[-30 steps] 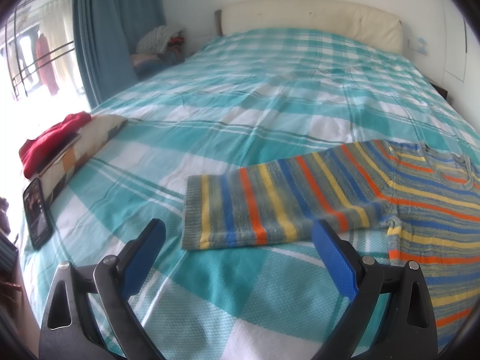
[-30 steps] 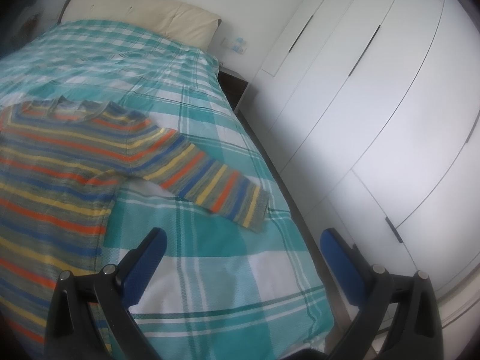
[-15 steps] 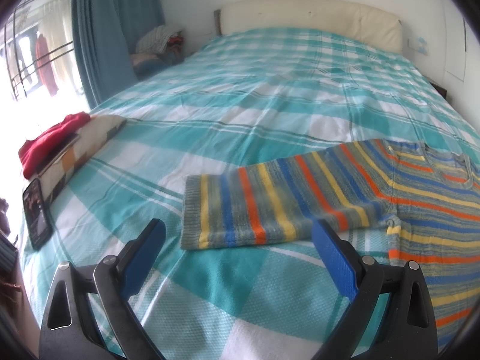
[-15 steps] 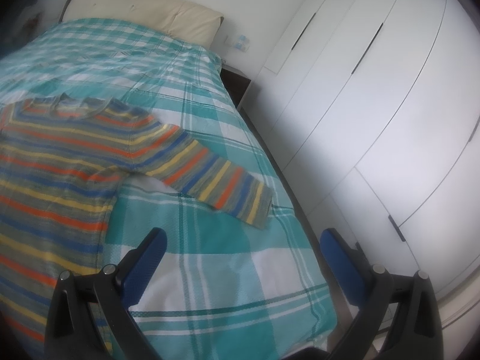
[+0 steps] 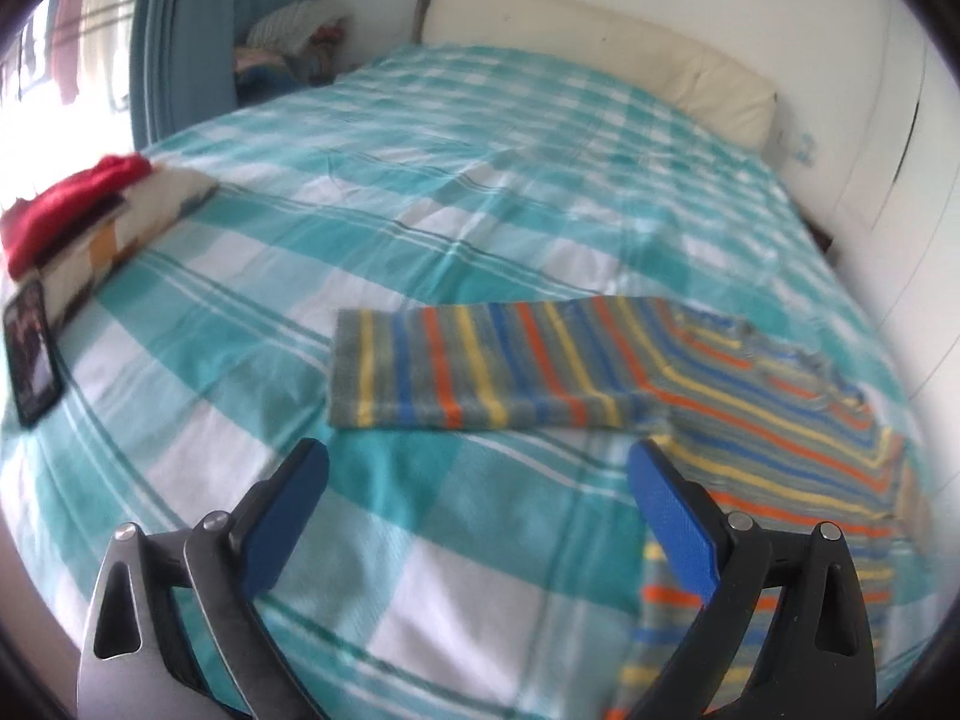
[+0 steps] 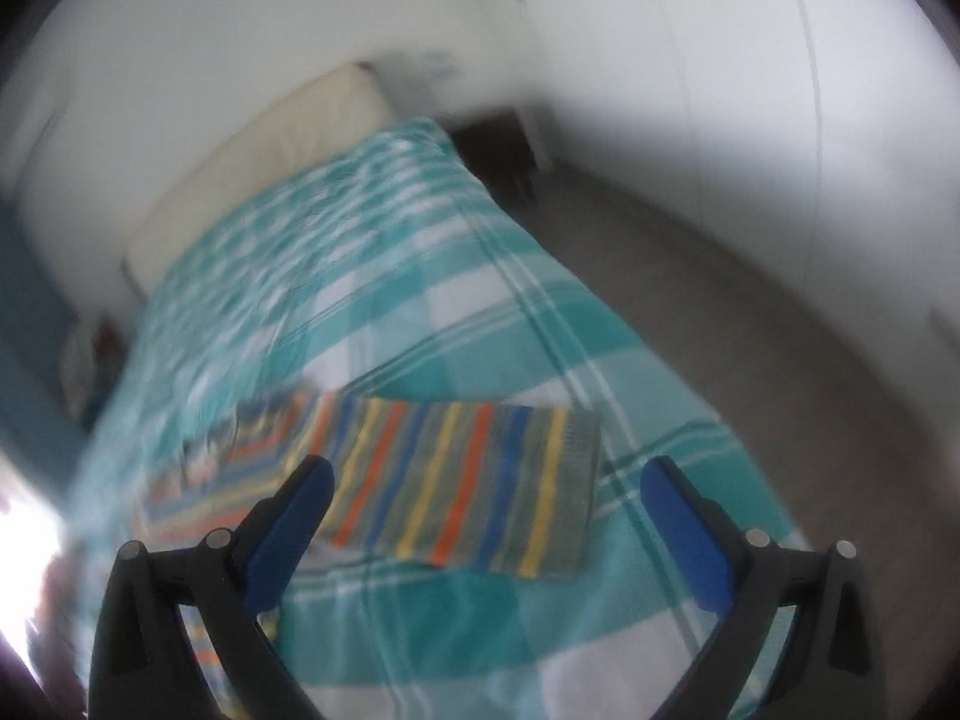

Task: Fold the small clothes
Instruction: 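Grasp the sleeve cuff with the right gripper and lift it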

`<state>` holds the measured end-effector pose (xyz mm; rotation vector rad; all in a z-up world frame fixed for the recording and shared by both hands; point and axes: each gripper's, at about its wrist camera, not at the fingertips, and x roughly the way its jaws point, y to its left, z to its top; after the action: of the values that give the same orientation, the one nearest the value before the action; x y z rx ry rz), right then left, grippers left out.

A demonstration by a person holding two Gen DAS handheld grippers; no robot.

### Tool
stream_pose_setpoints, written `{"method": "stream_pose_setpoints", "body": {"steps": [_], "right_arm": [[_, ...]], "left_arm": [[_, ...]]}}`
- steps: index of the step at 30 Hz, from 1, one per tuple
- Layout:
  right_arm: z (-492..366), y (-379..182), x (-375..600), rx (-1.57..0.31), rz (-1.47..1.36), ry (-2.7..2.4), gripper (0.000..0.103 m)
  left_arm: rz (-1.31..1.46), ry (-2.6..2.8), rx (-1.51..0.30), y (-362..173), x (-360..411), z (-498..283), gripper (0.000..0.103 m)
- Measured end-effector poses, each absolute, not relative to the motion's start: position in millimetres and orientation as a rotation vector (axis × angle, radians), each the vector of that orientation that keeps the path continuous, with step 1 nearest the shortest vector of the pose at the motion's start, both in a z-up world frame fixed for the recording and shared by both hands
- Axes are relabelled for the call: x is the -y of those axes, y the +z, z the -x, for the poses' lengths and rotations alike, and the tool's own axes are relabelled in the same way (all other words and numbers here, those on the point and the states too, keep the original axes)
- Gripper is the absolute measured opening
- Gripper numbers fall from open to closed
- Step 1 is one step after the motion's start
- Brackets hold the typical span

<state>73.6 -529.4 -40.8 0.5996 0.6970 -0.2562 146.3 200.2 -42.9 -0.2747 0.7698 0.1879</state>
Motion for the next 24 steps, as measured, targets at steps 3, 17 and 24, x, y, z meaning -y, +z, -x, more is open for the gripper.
{"method": "stream_pose_setpoints", "body": {"steps": [3, 17, 24], "right_arm": [[-90.8, -83.7, 562.1, -0.785, -0.792, -0.231, 0.085], [-127.6, -73.8, 542.9, -0.824, -0.715, -0.228, 0.005], [-200.2, 40.2, 384.1, -0.745, -0.430, 0.094, 0.005]], "left_arm": [[0.261, 0.210, -0.758, -54.0, -195.5, -133.3, 0.101], [0.161, 0.282, -0.845, -92.4, -194.3, -148.3, 0.101], [0.133, 0.302, -0.805, -84.0, -195.4, -155.2, 0.101]]}}
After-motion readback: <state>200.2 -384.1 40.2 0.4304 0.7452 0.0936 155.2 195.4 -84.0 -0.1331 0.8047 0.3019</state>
